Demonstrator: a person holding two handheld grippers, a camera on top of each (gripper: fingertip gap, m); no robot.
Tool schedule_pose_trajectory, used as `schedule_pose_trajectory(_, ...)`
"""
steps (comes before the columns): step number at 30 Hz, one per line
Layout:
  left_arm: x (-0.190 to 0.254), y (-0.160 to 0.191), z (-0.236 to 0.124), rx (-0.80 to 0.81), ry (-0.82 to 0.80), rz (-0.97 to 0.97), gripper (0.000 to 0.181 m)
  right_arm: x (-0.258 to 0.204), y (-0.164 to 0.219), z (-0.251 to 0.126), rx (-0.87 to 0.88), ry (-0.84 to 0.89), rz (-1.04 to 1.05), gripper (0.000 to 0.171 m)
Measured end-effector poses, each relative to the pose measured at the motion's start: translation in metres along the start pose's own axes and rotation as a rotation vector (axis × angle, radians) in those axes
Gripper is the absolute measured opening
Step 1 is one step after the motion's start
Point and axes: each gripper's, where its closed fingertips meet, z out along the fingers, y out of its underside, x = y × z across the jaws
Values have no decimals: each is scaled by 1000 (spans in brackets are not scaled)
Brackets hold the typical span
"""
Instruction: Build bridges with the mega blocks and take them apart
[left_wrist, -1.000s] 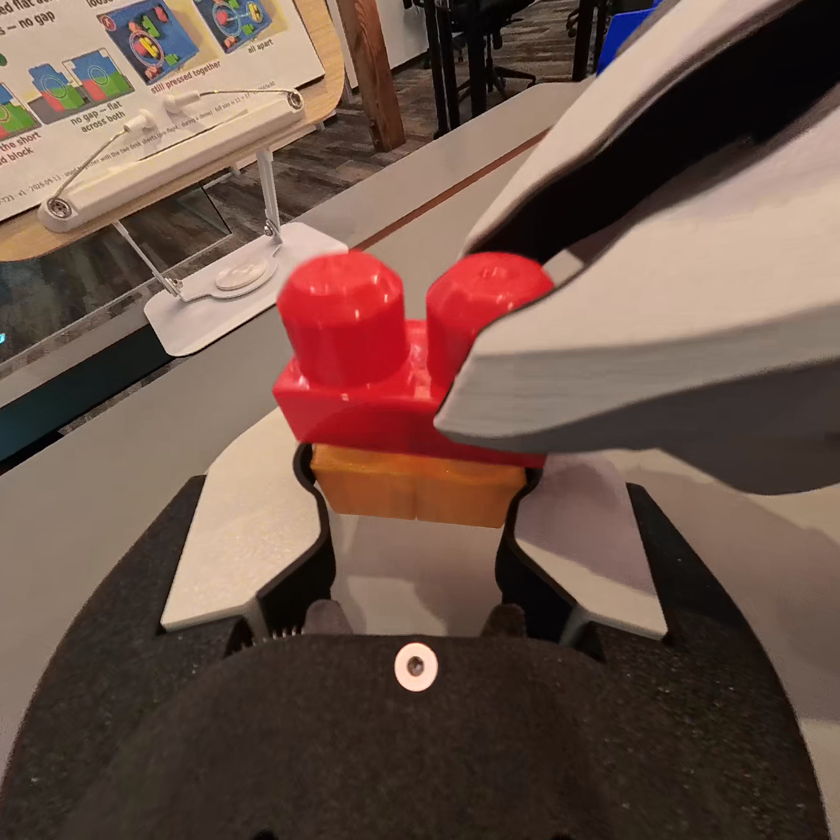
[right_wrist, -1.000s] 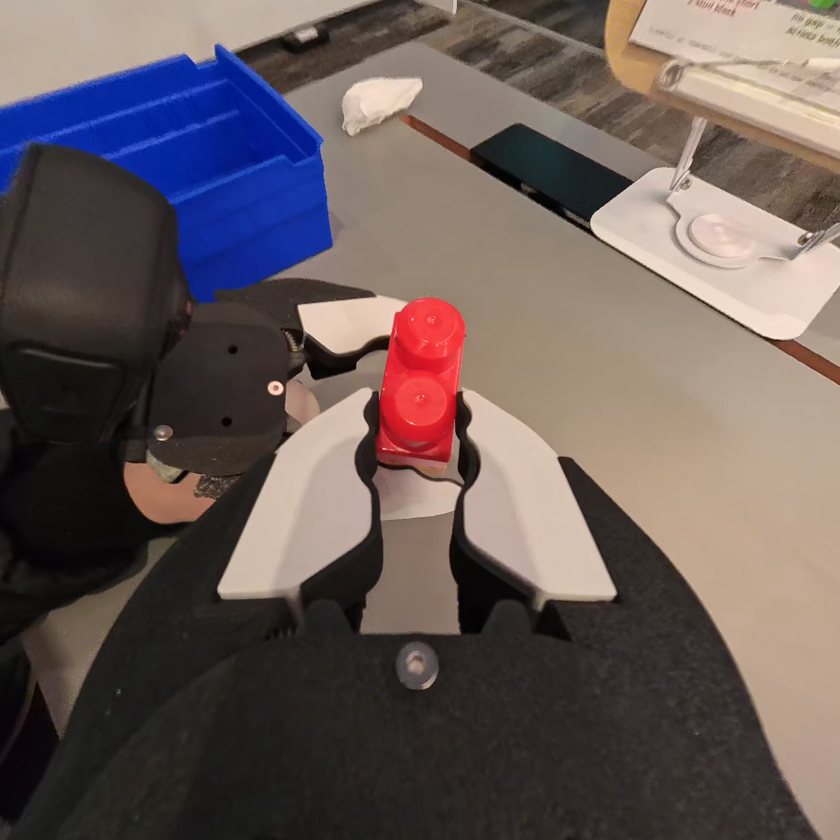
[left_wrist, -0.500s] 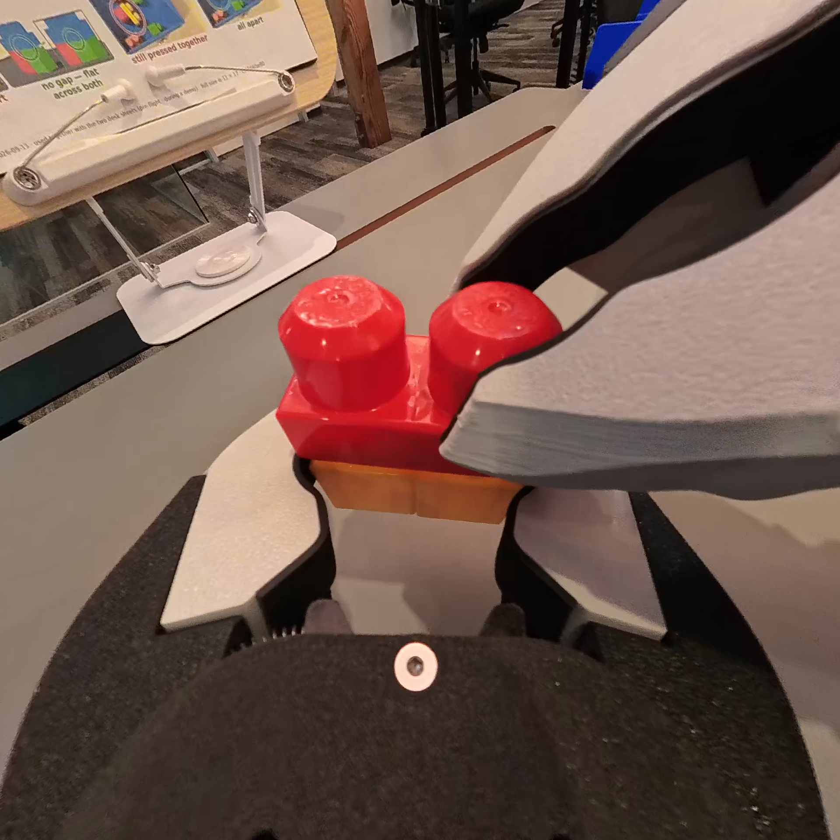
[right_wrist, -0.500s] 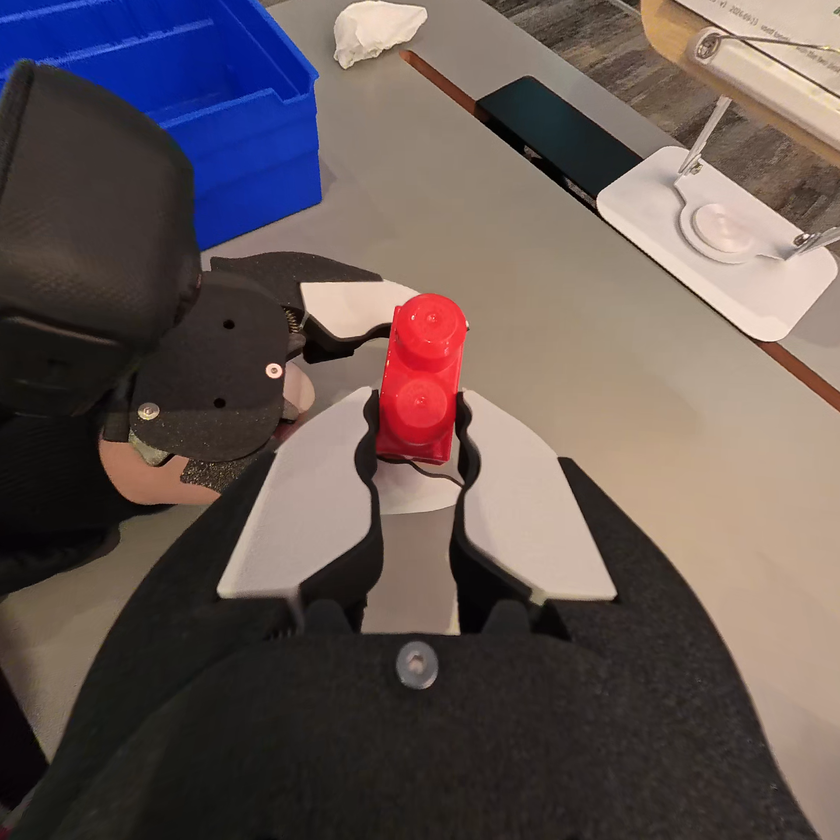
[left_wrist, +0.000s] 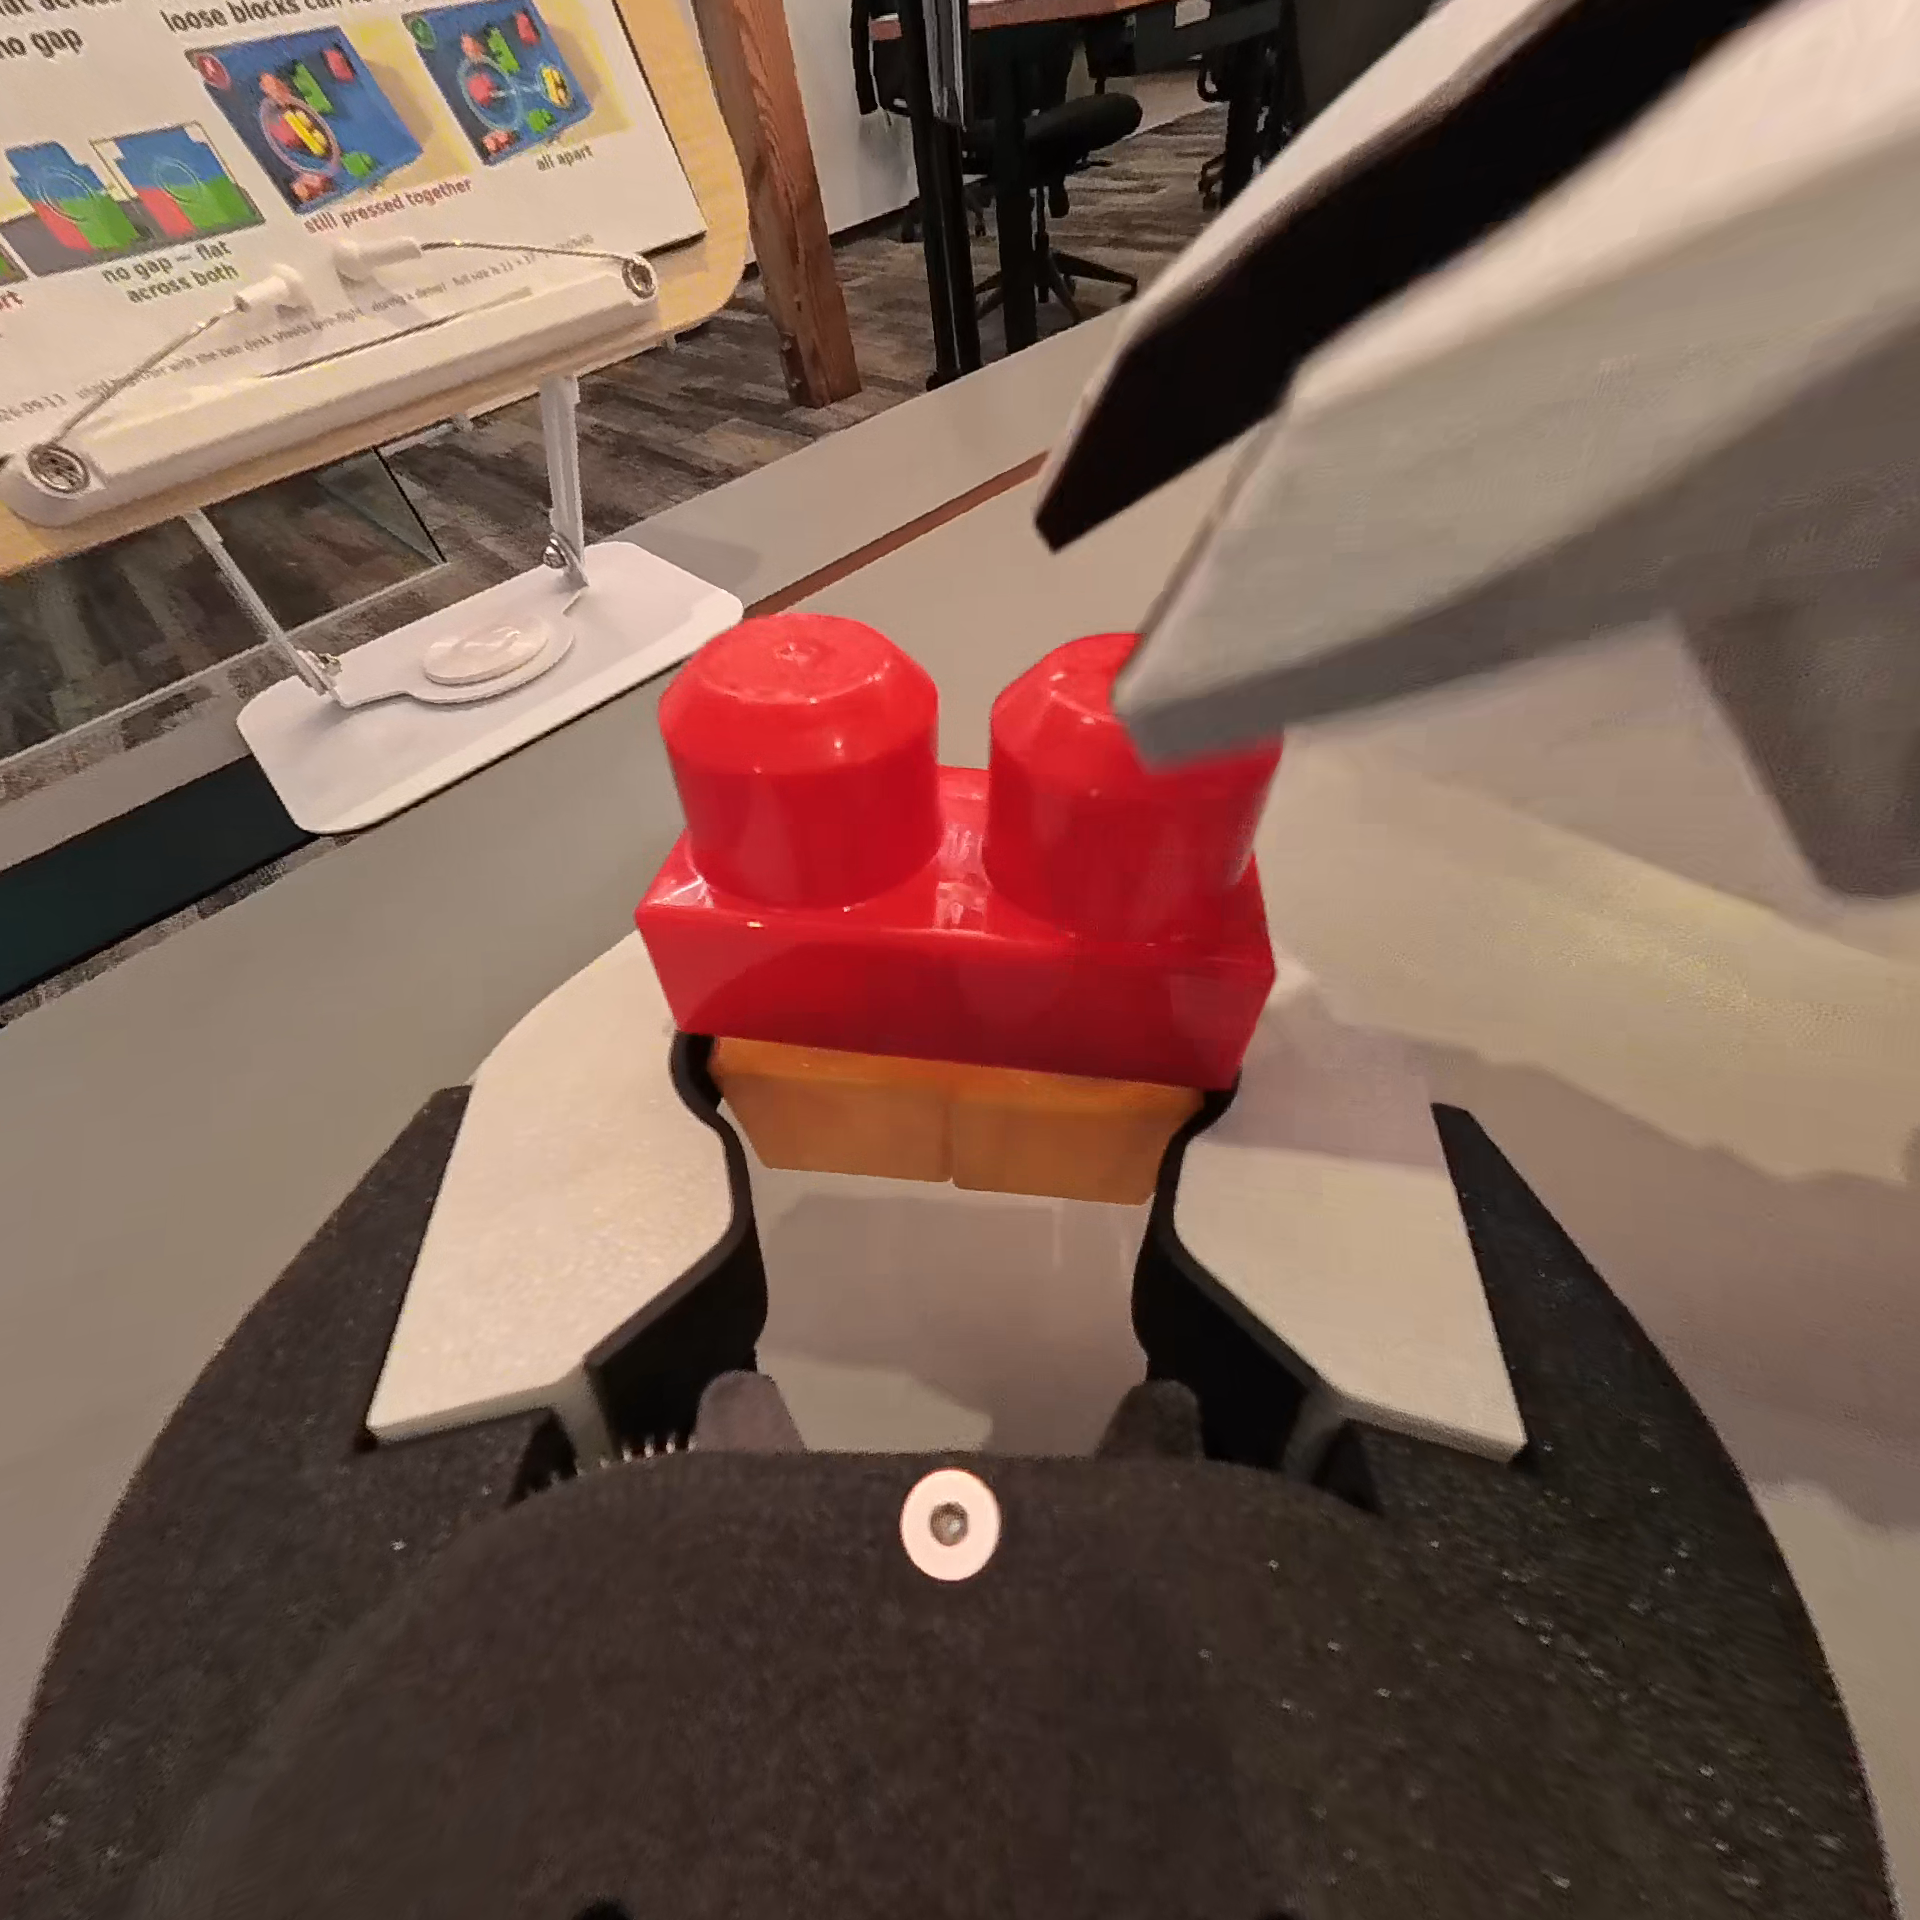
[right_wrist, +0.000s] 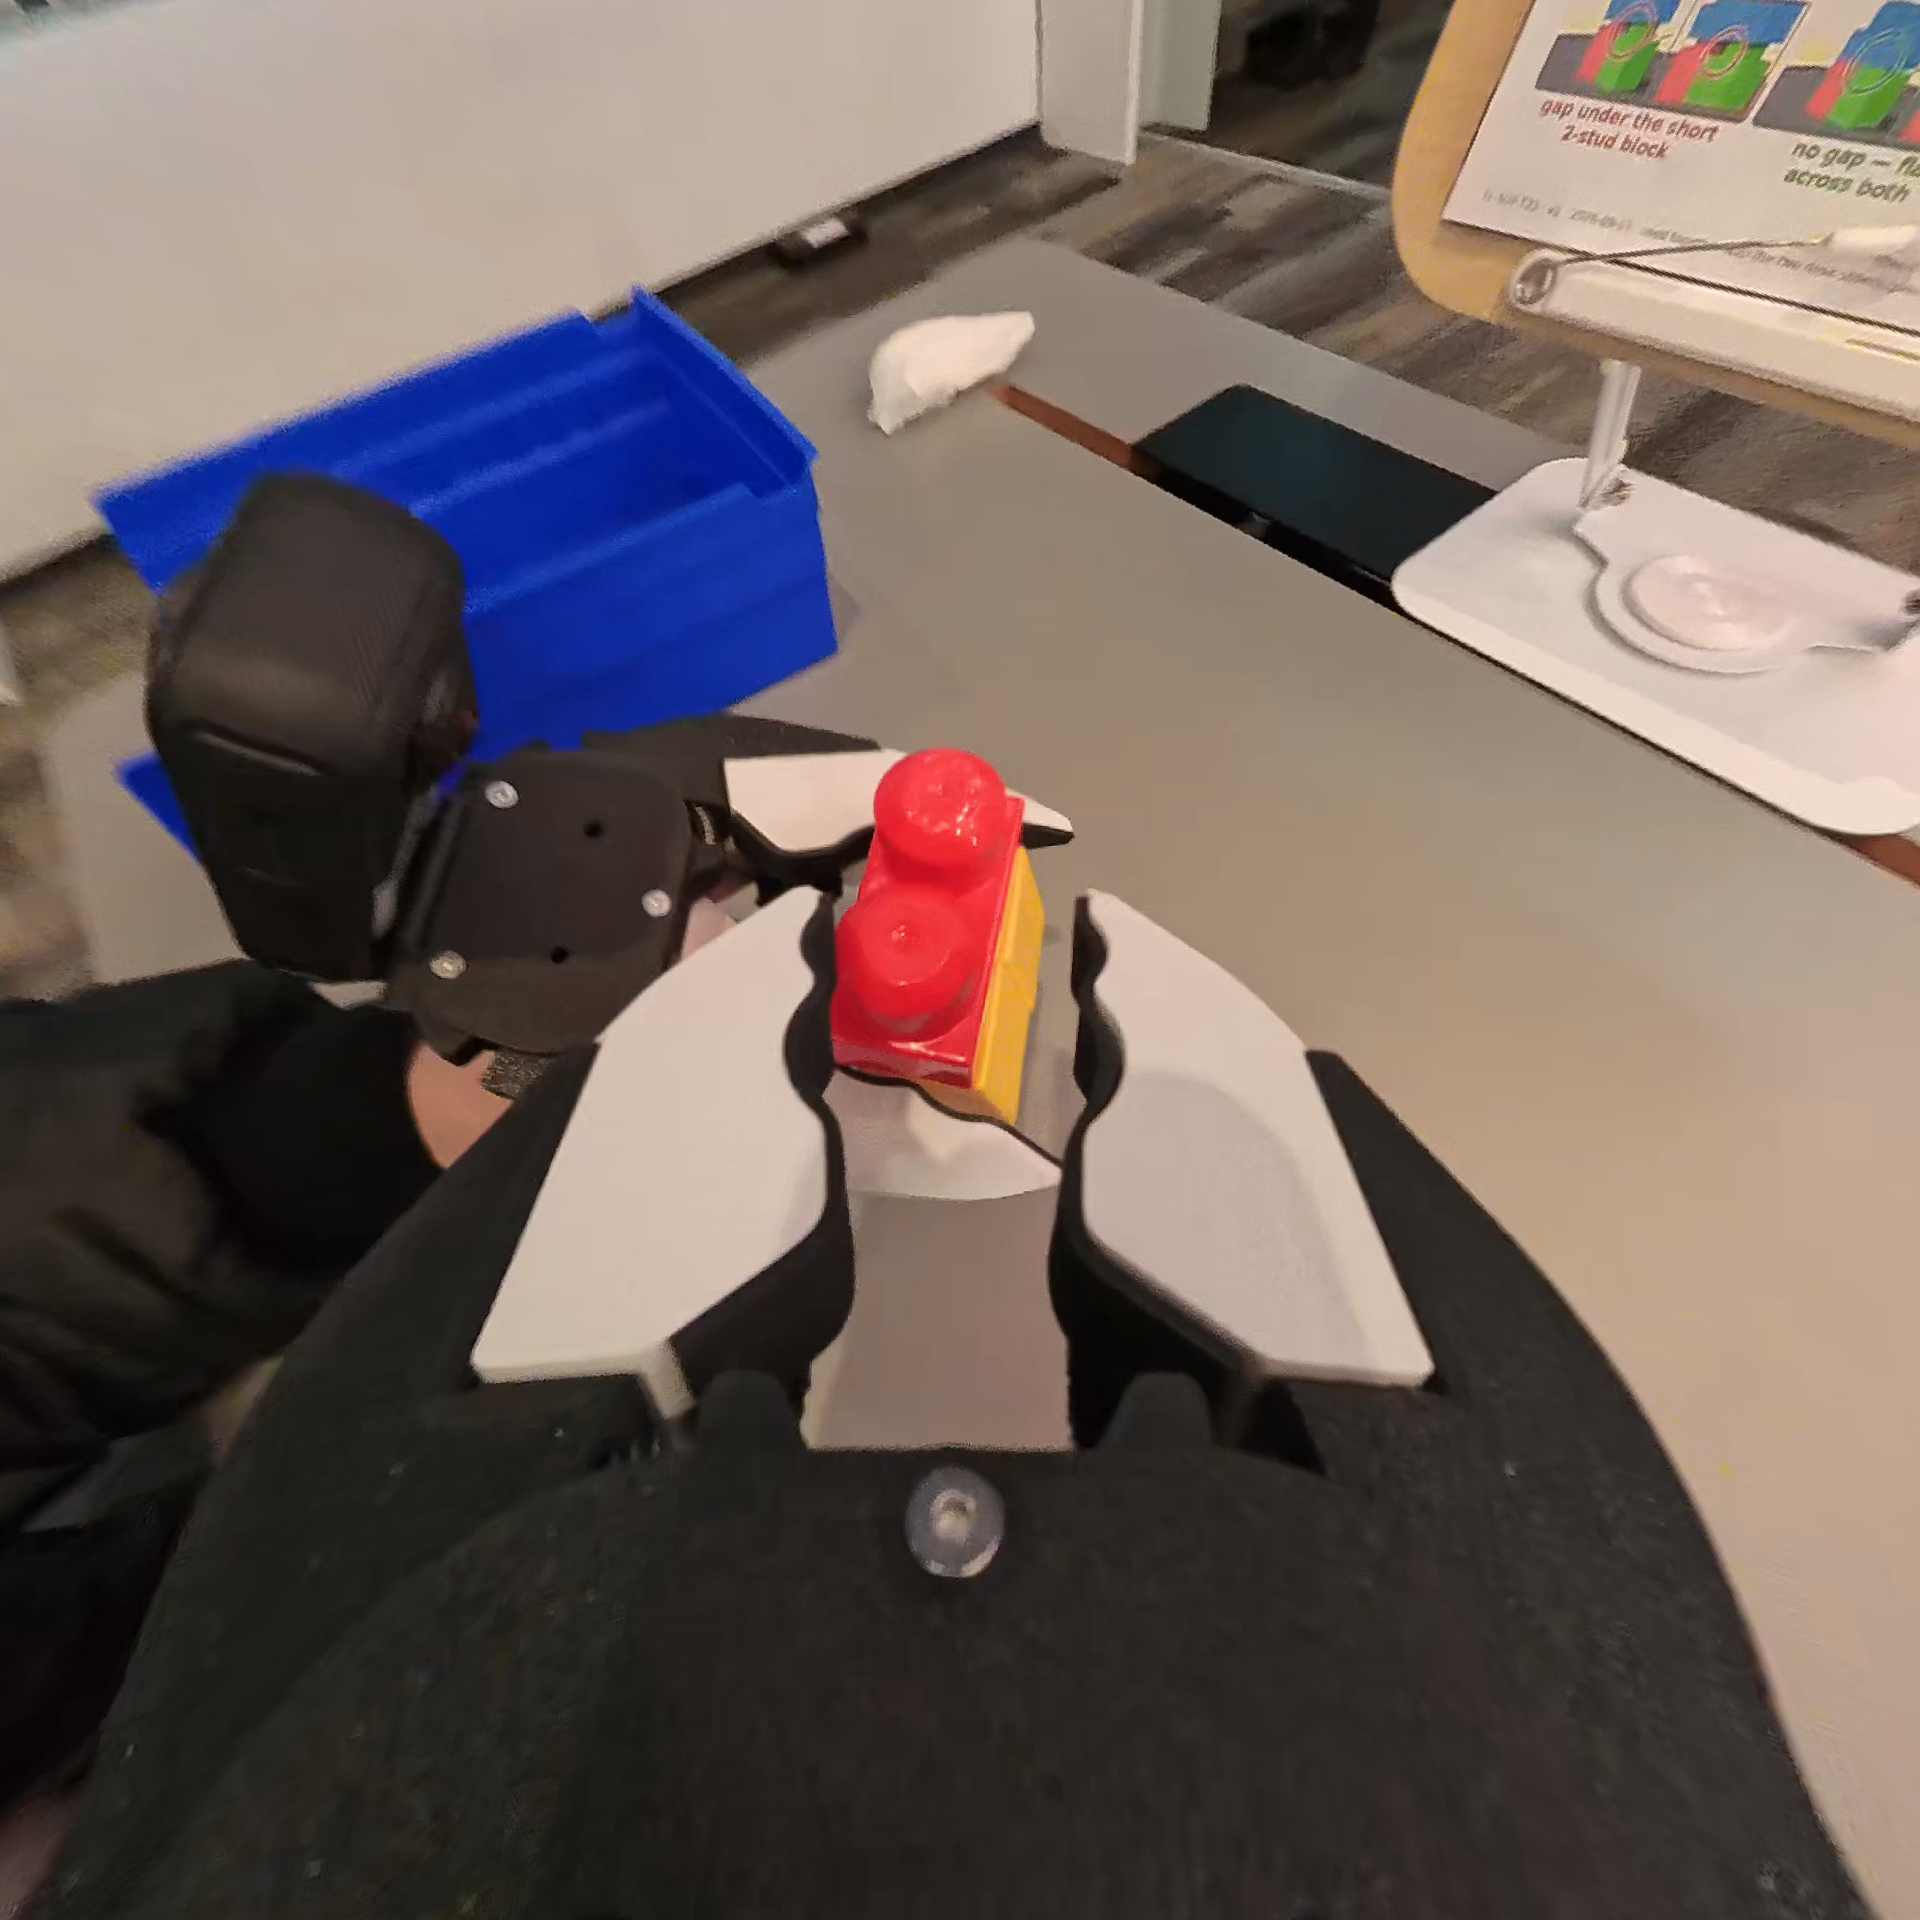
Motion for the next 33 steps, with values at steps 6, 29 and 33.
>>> schedule_pose_trajectory(6, 5, 0, 1, -13, -13, 57, 89, -2, -13, 5, -37, -81, 73, 41)
schedule_pose_trajectory(29, 3, 3, 1, -22, -10, 25, 89, -4, 8, 30, -204, 64, -118, 27)
schedule_pose_trajectory(33, 3, 2, 1, -14, -8, 16, 89, -5, 7, 31, -206, 76, -127, 27)
